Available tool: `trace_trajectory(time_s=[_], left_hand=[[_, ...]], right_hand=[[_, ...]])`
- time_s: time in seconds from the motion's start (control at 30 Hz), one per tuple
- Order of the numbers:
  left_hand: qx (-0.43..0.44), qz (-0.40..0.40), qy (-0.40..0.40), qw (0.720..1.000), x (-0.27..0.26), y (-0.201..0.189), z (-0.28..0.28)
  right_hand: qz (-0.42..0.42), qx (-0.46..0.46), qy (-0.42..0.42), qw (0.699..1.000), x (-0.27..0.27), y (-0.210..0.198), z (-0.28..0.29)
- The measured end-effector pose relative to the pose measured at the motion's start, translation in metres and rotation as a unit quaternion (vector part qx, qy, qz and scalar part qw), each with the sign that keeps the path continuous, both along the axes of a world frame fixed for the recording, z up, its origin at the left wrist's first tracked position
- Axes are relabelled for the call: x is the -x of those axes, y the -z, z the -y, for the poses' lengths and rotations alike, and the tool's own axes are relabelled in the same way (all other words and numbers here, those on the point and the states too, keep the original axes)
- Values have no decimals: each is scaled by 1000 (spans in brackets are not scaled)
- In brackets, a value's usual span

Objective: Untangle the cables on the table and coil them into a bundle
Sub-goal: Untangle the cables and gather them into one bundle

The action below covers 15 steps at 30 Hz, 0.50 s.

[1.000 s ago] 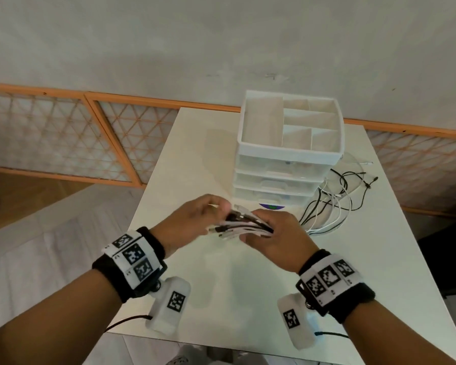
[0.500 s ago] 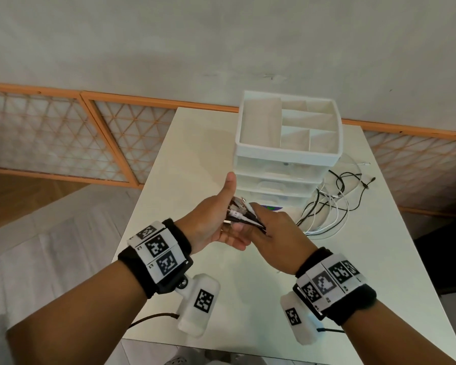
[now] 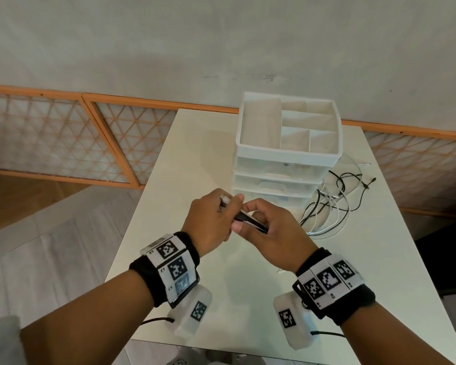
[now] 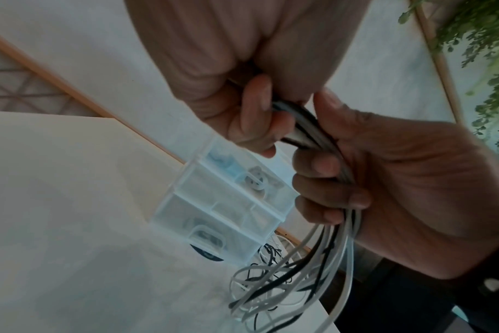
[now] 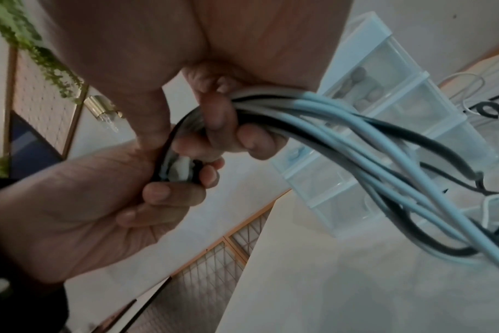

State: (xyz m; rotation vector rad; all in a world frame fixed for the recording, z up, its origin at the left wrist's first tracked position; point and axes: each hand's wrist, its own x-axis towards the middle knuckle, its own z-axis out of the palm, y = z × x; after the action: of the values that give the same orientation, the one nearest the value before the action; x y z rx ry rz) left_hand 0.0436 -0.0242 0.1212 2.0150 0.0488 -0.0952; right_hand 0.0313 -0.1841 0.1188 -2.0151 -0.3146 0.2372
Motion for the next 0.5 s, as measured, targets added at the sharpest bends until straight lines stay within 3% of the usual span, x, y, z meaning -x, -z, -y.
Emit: trace_trajectory(time_s=[0.3, 0.5], left_hand=[[141, -115, -42, 982, 1, -6, 3], [127, -124, -74, 981, -1, -7, 9]], right_hand=[[-48, -115, 9, 992, 2, 5, 1], [-18, -85, 49, 995, 4, 8, -4]])
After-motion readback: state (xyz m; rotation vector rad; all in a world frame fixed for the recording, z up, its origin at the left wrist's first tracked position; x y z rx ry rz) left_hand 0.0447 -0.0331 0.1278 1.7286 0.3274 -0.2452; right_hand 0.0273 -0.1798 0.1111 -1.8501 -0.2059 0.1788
